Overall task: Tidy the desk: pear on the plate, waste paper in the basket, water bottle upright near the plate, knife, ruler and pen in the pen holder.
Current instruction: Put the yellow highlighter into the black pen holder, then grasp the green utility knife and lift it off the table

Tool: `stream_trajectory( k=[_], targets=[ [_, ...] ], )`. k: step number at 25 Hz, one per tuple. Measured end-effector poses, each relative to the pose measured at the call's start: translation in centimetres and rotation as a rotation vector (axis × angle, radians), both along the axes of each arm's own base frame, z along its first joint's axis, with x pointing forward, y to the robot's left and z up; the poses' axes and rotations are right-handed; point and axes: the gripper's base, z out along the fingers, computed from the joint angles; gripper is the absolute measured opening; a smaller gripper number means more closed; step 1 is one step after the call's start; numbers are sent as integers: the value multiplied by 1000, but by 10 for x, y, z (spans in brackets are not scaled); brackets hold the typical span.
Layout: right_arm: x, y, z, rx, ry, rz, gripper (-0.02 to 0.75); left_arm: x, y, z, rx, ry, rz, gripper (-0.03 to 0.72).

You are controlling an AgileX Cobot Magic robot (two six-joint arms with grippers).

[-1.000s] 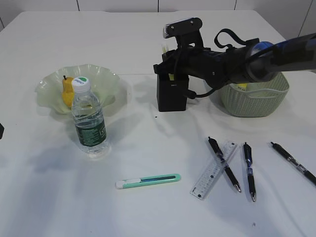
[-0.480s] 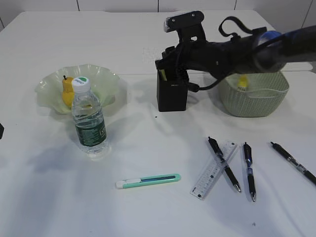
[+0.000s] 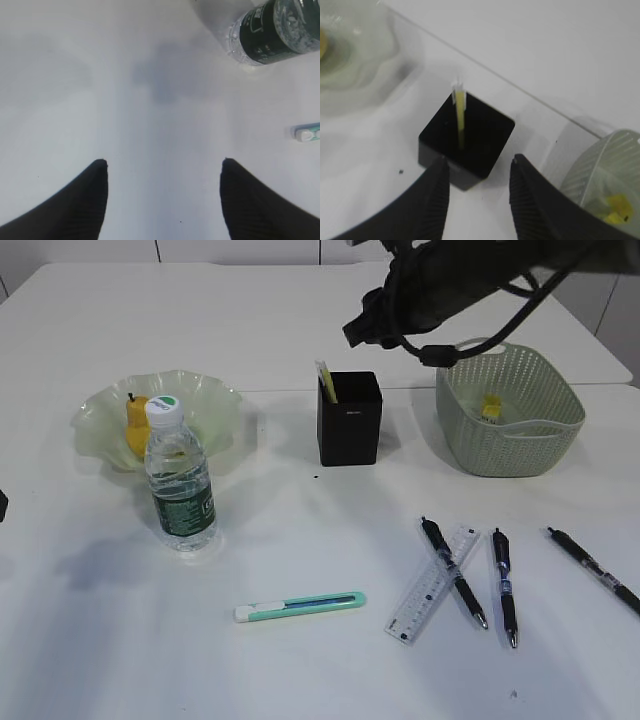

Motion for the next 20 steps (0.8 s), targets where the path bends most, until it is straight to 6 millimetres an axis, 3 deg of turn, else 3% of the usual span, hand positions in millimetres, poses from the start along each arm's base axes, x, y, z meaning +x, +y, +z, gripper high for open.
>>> stream_trajectory(
  k=[3, 8, 14, 20],
  targets=[
    [-22, 5, 7, -84, 116, 73, 305, 0, 0, 0, 0, 0, 0, 496],
    [-54, 21, -4, -199, 370, 253, 305, 0, 0, 0, 0, 0, 0, 496],
    [-75, 47, -7, -286, 409, 431, 305, 0, 0, 0, 1, 0, 0, 496],
    [-83, 61, -8, -366, 370, 580, 305, 2, 1, 1, 8, -27, 4, 482]
  ],
)
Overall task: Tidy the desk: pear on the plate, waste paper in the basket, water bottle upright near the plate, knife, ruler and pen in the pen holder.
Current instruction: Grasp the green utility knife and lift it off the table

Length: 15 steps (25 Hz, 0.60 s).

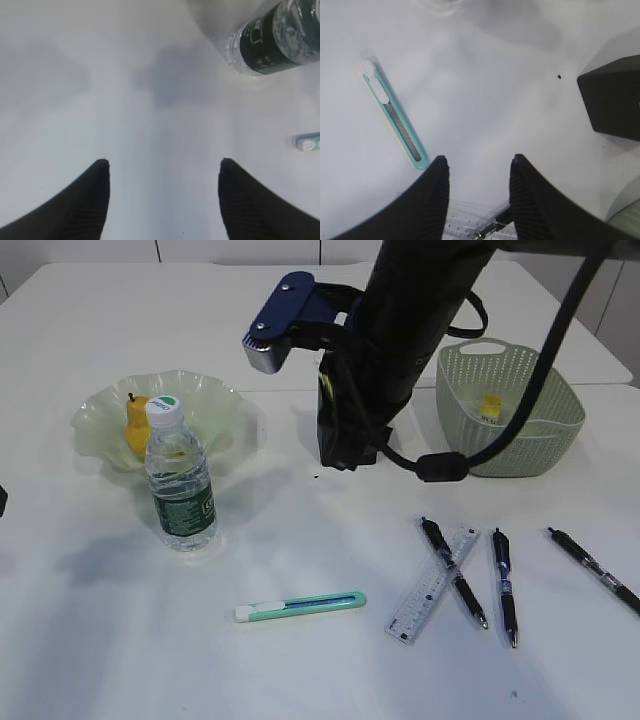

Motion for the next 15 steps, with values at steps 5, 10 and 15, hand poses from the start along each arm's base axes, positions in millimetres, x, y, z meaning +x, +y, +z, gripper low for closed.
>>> stream_trajectory(
  k=[5, 10, 15],
  targets=[
    [-2, 14, -25, -46, 72, 71, 305, 2, 0, 1, 2, -21, 5, 478],
    [-9, 40, -54, -90, 120, 195, 305, 2, 0, 1, 2, -25, 6, 479],
    [0, 56, -72, -89, 138, 257, 305, 2, 0, 1, 2, -25, 6, 479]
  ],
)
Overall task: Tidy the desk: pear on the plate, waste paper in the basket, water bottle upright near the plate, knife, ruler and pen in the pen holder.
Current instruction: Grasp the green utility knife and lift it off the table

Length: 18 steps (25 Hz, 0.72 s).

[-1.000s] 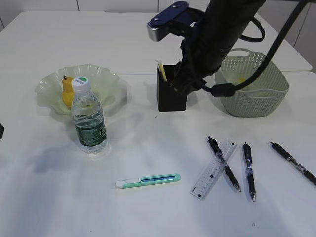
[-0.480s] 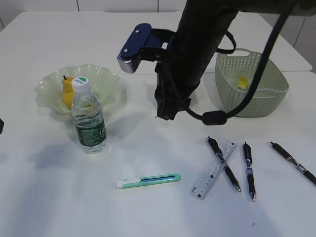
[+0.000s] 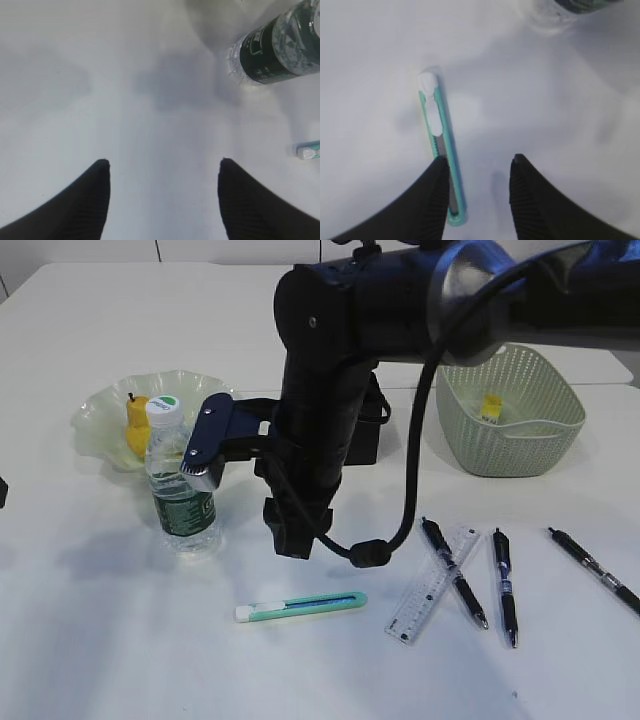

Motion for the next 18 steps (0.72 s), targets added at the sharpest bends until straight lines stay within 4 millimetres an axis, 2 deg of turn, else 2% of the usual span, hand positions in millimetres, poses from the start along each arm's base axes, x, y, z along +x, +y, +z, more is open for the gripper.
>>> stream_trajectory(
  k=[4, 8, 12, 18],
  targets=[
    [7, 11, -5, 33, 8, 42, 305, 0, 0, 0, 1, -6, 1, 473],
    [9, 18, -20, 47, 63, 46, 327, 1, 0, 0, 1, -7, 2, 470],
    [9, 19, -33, 39, 105, 51, 396, 1, 0, 0, 2, -7, 1, 470],
    [7, 21, -39, 36, 130, 52, 410, 1, 0, 0, 4, -7, 0, 463]
  ],
)
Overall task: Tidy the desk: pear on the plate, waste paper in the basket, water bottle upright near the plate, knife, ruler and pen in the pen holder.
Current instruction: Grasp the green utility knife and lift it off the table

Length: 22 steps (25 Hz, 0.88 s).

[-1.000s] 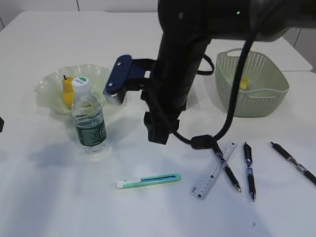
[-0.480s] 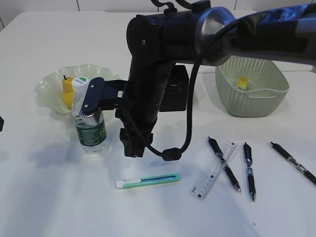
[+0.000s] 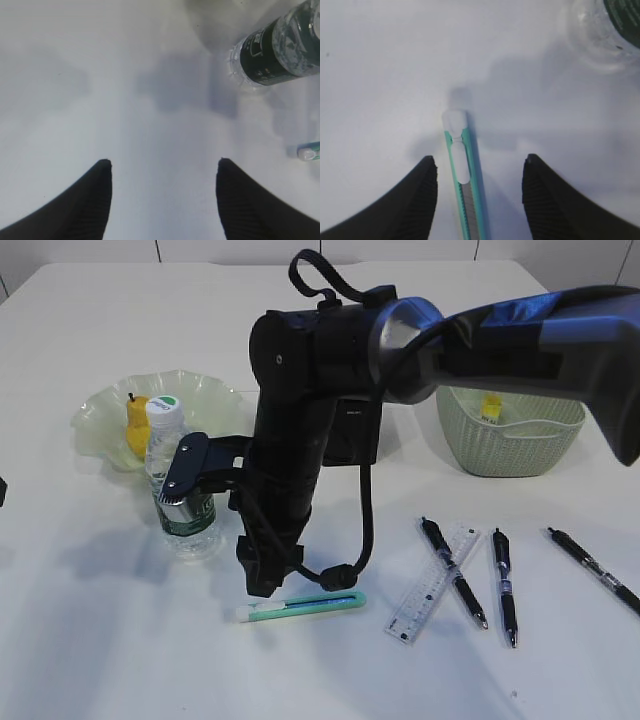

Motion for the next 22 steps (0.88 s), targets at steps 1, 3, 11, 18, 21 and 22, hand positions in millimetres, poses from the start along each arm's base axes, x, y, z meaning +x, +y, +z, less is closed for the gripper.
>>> stream_trajectory(
  k=[1, 3, 11, 18, 21, 22],
  targets=[
    [-1, 1, -1, -2, 2, 2, 410, 0, 0, 0, 0, 0, 0, 463],
    [-4, 4, -3, -8, 5, 7, 410, 0, 0, 0, 0, 0, 0, 463],
    [-11, 11, -14, -62, 6, 0, 410, 0, 0, 0, 0, 0, 0, 456],
    [-12, 6, -20, -110, 3, -19, 410, 0, 0, 0, 0, 0, 0, 452],
    [-11, 5, -20, -115, 0, -23, 410, 0, 0, 0, 0, 0, 0, 450],
    [-11, 5, -21, -115, 0, -25, 410, 0, 0, 0, 0, 0, 0, 450]
  ],
)
